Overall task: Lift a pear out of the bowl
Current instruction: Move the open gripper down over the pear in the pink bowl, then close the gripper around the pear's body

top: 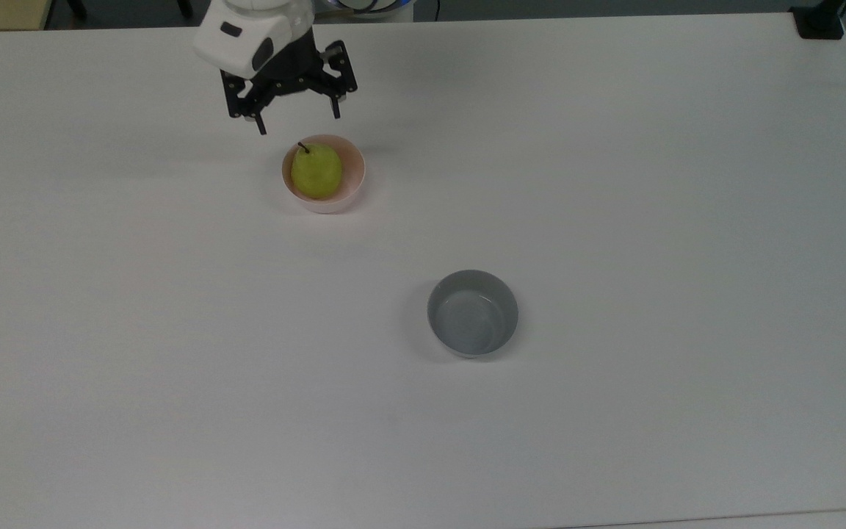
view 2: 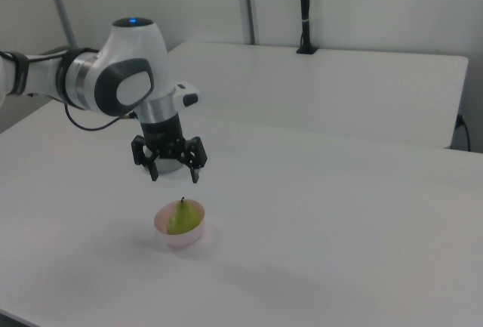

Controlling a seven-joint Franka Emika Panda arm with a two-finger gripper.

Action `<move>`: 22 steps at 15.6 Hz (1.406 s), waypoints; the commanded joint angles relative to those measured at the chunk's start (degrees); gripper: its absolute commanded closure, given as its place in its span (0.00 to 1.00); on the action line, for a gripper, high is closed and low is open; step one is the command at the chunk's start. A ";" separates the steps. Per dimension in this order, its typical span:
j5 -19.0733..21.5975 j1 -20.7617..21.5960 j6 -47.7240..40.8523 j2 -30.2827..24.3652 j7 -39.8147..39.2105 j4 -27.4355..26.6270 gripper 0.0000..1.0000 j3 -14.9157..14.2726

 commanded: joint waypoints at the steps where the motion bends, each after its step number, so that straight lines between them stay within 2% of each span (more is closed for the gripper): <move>1: -0.12 0.58 4.22 -0.85 1.90 -4.78 0.00 0.46; 13: -0.82 1.46 9.94 5.31 1.90 -6.90 0.00 0.55; 15: -1.44 1.46 10.29 6.27 1.90 -6.81 0.03 0.55; 16: -1.44 1.46 10.55 6.54 1.90 -6.81 0.09 0.55; 17: -1.44 1.46 10.55 6.63 1.90 -6.81 0.19 0.55; 20: -1.44 1.29 10.55 6.63 1.99 -6.81 0.68 0.55; 22: -1.44 1.29 10.55 6.63 1.90 -6.81 0.88 0.55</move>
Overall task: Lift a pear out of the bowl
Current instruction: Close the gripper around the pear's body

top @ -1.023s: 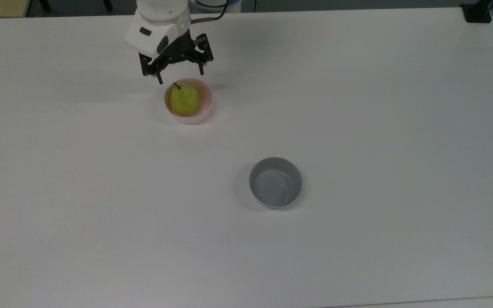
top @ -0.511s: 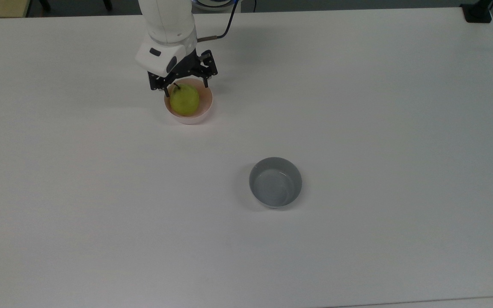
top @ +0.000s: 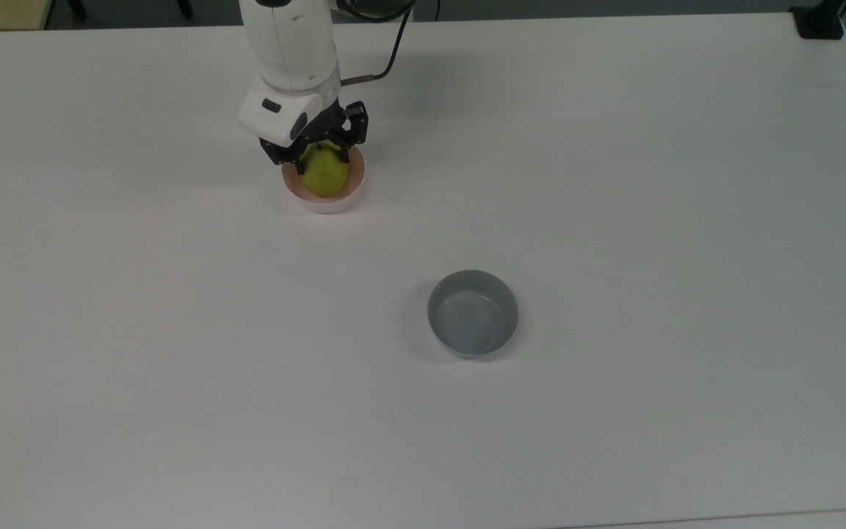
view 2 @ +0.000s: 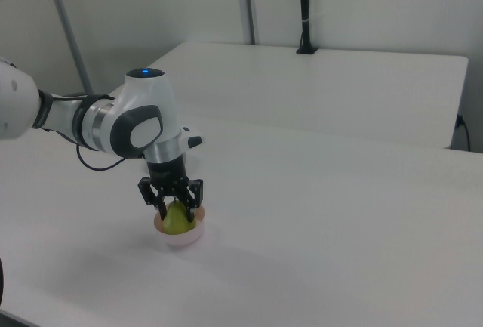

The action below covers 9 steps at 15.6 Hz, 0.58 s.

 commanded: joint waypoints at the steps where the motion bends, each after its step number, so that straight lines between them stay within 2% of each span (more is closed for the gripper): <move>1: -0.89 0.40 1.73 -0.58 1.22 -1.02 0.90 -0.15; 9: -0.89 0.14 -0.72 -3.39 3.41 0.55 0.92 -0.24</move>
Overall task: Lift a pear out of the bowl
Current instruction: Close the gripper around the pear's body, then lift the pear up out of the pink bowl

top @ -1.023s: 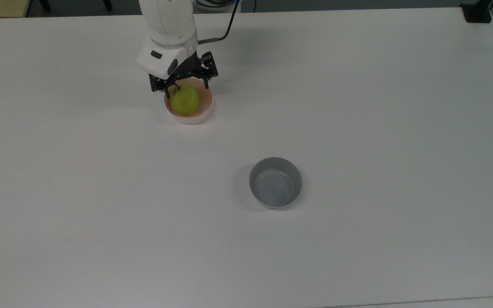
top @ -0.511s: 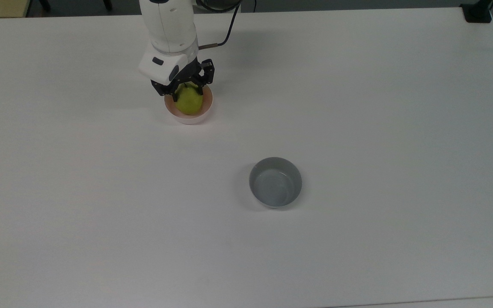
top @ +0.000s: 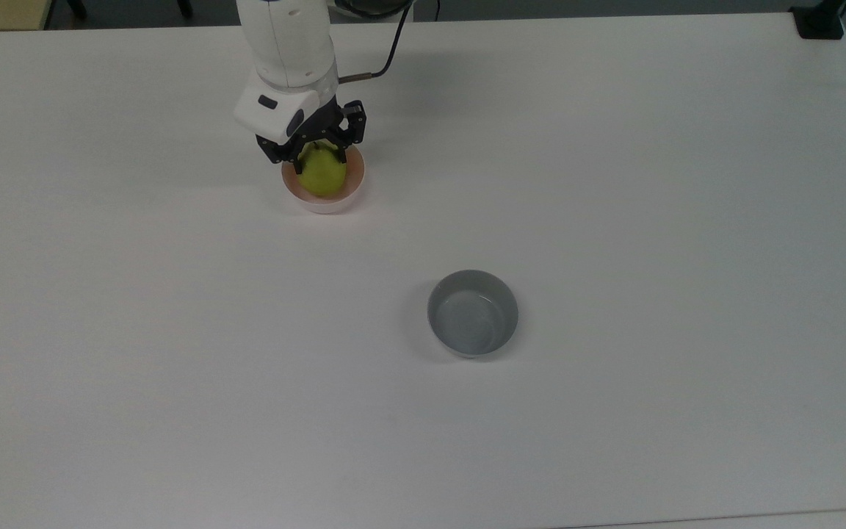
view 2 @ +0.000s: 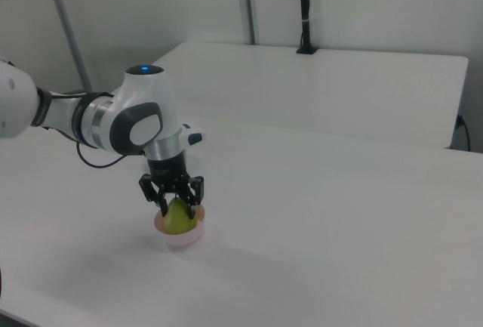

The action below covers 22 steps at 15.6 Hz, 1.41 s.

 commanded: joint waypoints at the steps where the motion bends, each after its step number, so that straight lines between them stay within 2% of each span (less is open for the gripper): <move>1: -0.97 0.27 -2.04 -3.24 3.85 1.19 0.92 -0.22; 14: -1.06 -1.48 -23.66 -4.21 3.51 22.28 0.91 -0.49; 19: -1.06 -5.95 -24.46 -3.16 -1.06 27.03 0.92 -0.84; 22: -0.89 -9.91 -24.37 0.00 -3.08 31.16 0.92 -0.75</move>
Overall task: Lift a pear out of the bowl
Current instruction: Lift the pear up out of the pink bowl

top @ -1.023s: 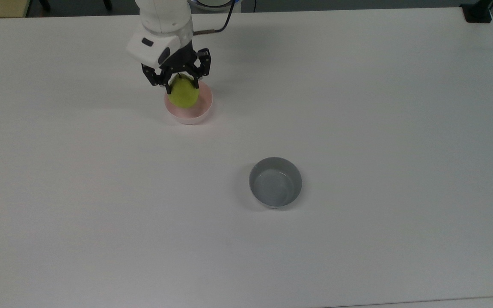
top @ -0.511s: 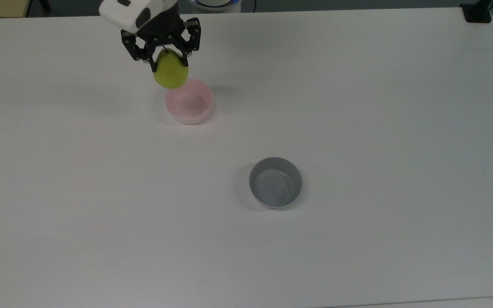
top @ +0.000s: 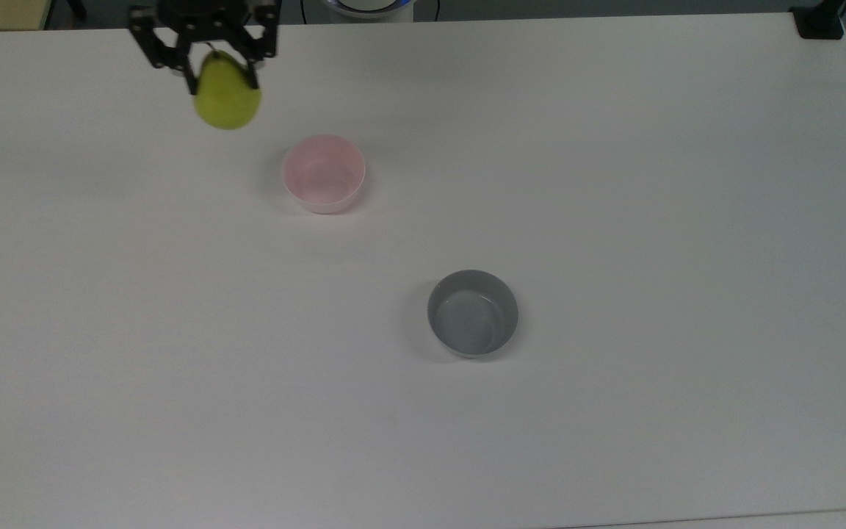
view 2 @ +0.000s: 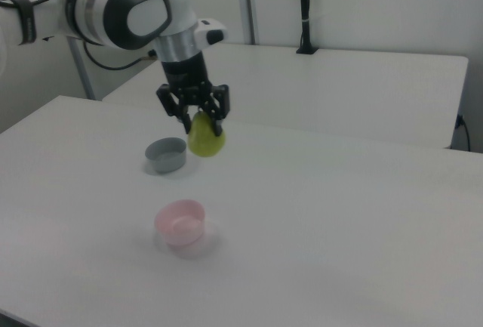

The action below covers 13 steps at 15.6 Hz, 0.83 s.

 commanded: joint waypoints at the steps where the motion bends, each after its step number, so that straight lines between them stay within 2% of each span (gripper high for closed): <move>1: -0.34 -4.07 -2.05 5.01 -3.40 6.76 0.93 -0.07; 3: -0.08 -6.53 -1.61 7.21 -5.15 8.52 0.95 -0.16; 4: 0.19 -8.11 -1.17 8.27 -8.47 8.53 0.95 -0.33; 7: 0.63 -9.79 1.28 11.08 -14.81 8.18 0.95 -2.26; 10: 4.49 -13.48 3.14 15.74 -24.56 8.09 0.95 -2.27; 13: 4.58 -15.33 6.38 18.47 -28.36 7.04 0.95 -2.27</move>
